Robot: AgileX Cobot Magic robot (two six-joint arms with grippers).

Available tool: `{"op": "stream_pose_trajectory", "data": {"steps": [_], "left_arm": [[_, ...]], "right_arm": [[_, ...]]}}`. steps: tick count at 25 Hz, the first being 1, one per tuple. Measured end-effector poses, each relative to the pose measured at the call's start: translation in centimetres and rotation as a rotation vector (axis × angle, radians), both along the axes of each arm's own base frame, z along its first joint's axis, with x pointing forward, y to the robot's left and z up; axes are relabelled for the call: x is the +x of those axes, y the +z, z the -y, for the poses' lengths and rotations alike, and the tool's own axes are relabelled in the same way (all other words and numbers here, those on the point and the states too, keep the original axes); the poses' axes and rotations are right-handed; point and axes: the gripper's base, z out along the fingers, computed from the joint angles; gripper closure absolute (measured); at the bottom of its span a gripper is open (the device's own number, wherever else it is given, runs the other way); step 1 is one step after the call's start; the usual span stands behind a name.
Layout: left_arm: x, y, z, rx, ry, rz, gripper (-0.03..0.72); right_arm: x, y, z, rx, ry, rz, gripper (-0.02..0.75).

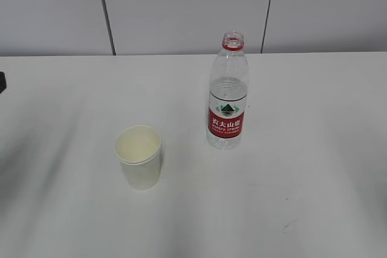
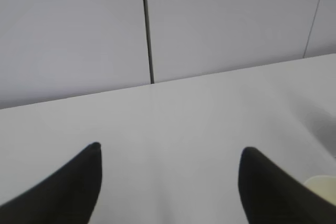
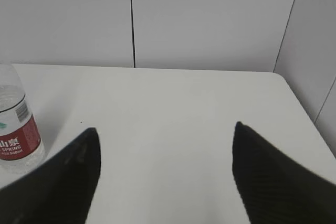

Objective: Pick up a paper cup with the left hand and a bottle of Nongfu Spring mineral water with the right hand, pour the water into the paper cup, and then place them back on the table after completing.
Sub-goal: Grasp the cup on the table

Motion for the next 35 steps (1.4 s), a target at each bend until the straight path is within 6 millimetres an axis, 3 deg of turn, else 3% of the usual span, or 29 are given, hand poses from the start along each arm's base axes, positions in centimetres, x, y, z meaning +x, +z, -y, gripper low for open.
{"op": "stream_pose_trajectory", "data": {"steps": [9,19,29,35], "left_arm": [[2.6,-2.7,0.9,-0.017,0.005,-0.085,0.189],[3.6,-4.7,1.9,-0.001,-0.026,-0.149,0.189],[2.3,-6.6,1.5,-0.057,0.002,-0.174,0.189],[2.3,-6.6,1.8,-0.038,-0.045,-0.147,0.189]], "right_arm": [[2.5,-0.6,0.3,0.044,-0.020,-0.046,0.158],[5.7,-2.0,-0.1,0.016,0.021,-0.114,0.158],[8.8,-3.9,-1.1,-0.009,0.074,-0.146,0.158],[9.9,-4.6,-1.6,-0.028,0.133,-0.140,0.158]]}}
